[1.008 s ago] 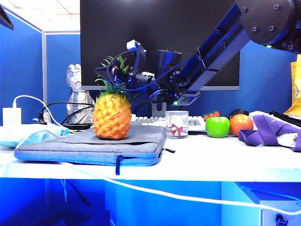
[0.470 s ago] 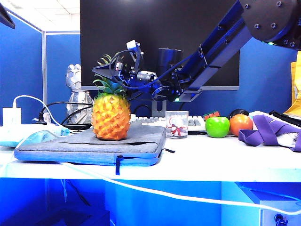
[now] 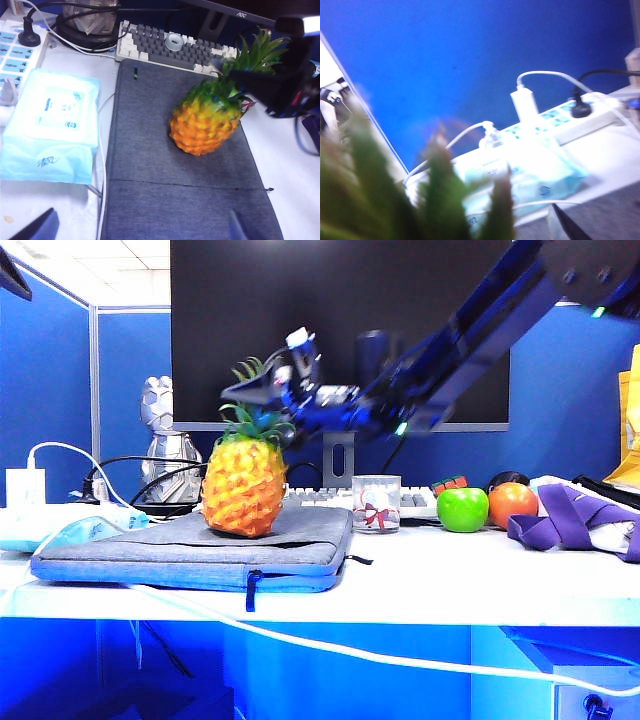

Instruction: Pick up the pineapple and place it above the gray bag.

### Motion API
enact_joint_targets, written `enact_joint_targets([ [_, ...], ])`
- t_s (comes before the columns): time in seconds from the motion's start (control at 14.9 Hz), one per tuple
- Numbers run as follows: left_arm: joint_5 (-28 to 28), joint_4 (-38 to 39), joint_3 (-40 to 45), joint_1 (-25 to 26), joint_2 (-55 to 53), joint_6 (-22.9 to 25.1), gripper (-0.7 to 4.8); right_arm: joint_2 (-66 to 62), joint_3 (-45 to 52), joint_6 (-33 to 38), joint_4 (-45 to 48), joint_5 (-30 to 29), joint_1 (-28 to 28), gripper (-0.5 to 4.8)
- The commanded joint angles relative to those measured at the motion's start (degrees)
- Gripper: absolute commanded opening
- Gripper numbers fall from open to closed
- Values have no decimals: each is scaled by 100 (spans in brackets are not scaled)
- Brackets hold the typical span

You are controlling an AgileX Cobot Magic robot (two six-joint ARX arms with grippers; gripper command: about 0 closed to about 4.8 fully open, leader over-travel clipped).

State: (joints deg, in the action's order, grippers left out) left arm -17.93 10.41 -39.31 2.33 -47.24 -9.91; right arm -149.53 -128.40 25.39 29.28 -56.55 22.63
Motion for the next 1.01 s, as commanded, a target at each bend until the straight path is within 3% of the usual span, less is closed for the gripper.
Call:
enact_joint_targets([
  [0.07,-33,-168,4,-4,13,-59,479,293,-44,-745,-1167,-407,-59,479],
  [0.6,-190,-238,4,-4,22,-131,479,452,-44,-1088,-1530,-380,-66,479],
  [1.01,-293,-247,0,-4,24,-149,479,627,-44,-1231,-2234,-737,-190,479],
])
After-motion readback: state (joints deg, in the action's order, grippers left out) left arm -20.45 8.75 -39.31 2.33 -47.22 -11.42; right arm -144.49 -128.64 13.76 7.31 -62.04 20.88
